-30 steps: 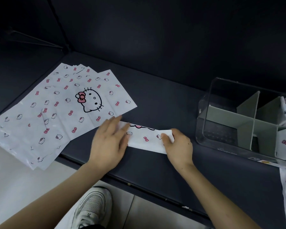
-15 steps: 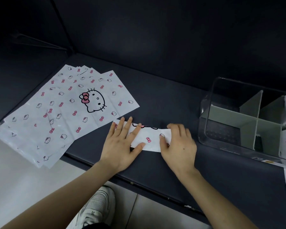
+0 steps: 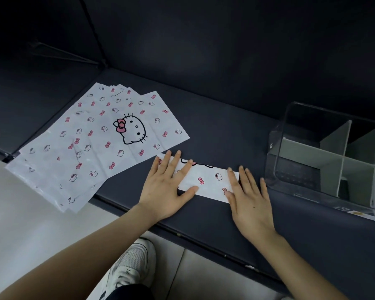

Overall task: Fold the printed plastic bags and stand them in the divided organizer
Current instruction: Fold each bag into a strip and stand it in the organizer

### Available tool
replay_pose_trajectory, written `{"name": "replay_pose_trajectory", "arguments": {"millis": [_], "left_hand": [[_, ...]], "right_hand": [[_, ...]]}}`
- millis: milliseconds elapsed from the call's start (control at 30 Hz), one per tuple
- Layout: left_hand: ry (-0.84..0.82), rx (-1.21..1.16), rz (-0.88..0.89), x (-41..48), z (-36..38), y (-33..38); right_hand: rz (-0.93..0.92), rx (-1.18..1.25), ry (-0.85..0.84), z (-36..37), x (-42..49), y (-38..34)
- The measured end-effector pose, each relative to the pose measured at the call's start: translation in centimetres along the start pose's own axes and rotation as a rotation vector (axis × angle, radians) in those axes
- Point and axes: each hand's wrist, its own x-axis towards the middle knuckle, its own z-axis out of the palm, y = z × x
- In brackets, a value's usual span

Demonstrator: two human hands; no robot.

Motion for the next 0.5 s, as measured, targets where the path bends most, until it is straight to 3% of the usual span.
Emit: {"name": "replay_pose_trajectory", "arguments": {"millis": [167,300,500], "left_hand": [[-0.023,0.025,0.147,0.9,-0.2,-1.4],[-0.057,0.036,0.248,1.6,-0.1,-2.3],[-0.114,0.040,0.436,3.4,-0.7,-3.3]], "right_hand": [[0.060,0.240,0.141,-1.4,0.7,0.0],[0.214,0.439,-0.076,-3.1,2.2,-0.2],[0.290,0.382,-0.287,-4.0,1.7,-1.0]]}}
